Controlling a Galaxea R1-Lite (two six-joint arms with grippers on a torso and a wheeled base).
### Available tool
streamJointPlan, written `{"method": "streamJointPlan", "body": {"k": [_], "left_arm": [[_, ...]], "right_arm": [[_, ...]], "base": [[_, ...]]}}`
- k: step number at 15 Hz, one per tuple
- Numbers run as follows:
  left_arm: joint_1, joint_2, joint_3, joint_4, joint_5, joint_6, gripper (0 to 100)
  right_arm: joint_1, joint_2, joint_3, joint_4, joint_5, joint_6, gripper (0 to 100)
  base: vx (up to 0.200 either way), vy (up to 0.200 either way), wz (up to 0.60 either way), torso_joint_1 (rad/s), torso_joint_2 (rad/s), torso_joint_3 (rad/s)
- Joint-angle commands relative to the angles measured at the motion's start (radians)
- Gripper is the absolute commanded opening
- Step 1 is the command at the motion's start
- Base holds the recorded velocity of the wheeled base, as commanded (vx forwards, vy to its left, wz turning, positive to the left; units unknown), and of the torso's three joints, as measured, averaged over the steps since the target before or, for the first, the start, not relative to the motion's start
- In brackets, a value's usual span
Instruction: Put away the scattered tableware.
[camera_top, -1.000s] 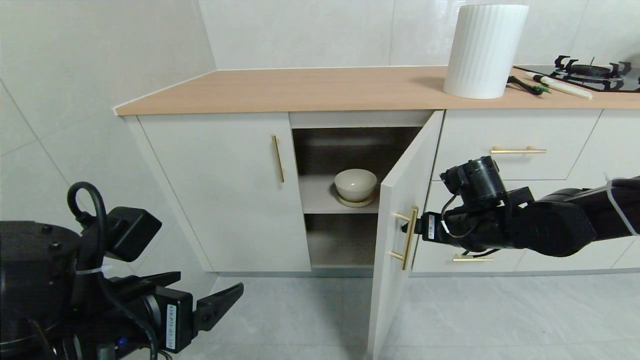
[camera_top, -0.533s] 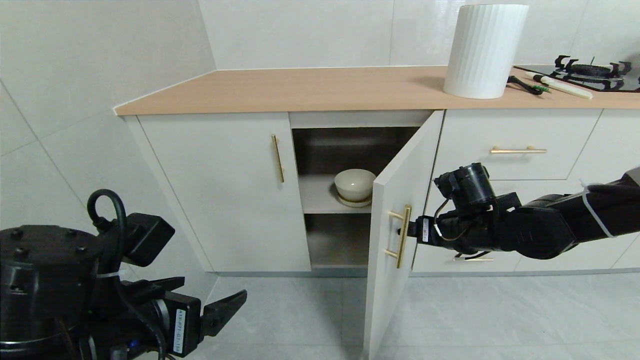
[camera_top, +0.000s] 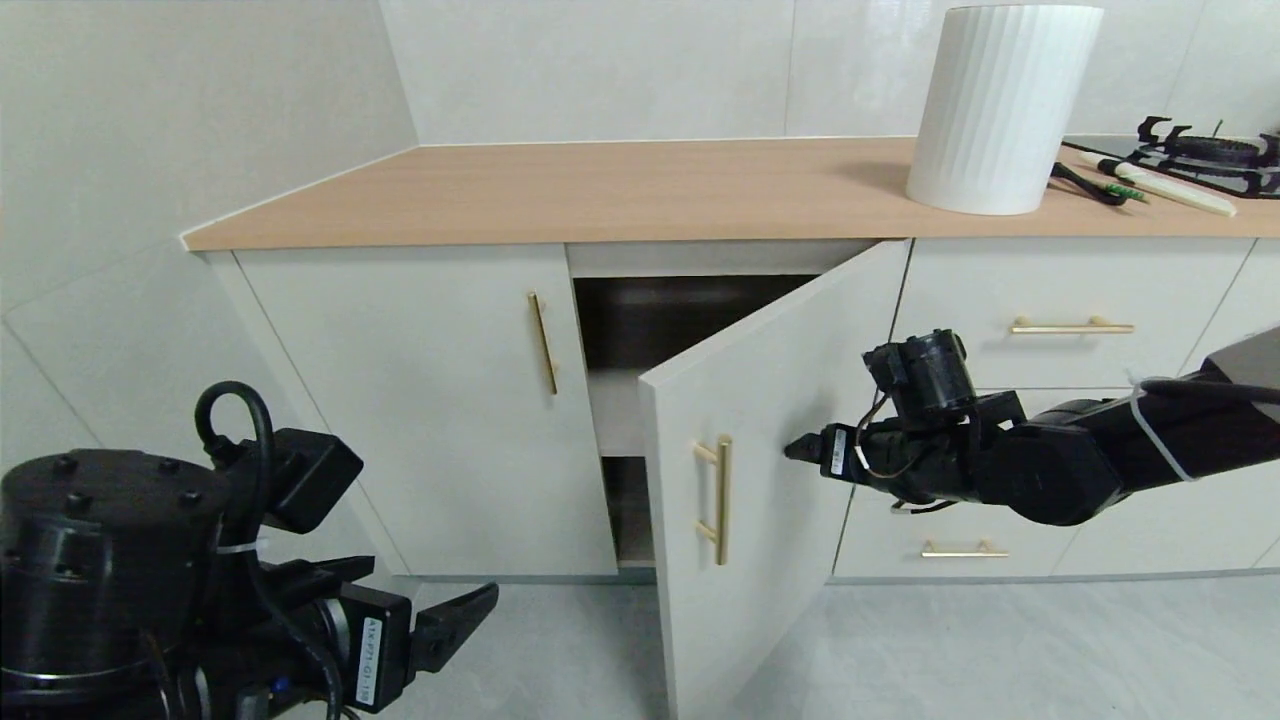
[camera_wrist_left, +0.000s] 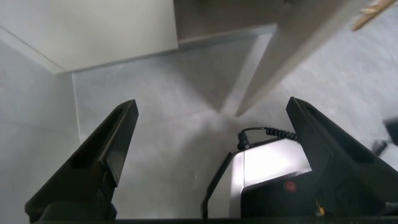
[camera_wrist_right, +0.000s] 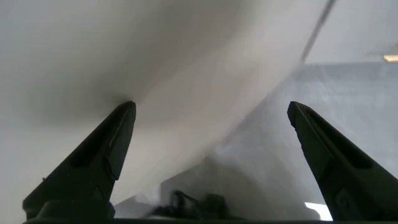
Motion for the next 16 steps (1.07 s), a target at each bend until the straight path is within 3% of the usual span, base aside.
{"method": "streamJointPlan", "body": {"k": [1,9,16], "left_arm": [[0.000,0.010,-0.002,0.000,0.000,0.000,100],[-0.006,0.011,-0.001,-0.002,0.003,0.001,100],[-0.006,0.016,-0.001,-0.002,0.003,0.001,100]], "right_arm": [[0.003,0.028,-0.011,-0.023,-0.001,0.018,100],[0.004,0.102,-0.140,-0.049,-0.102,0.185,100],[-0.002,0.163,-0.228,-0.051,-0.214,0.239,100]], "base": [[0.200,0.000,0.00,-0.002,0.00,0.002],[0.000,0.000,0.00,0.000,0.00,0.000],[0.000,0.000,0.00,0.000,0.00,0.000]]}}
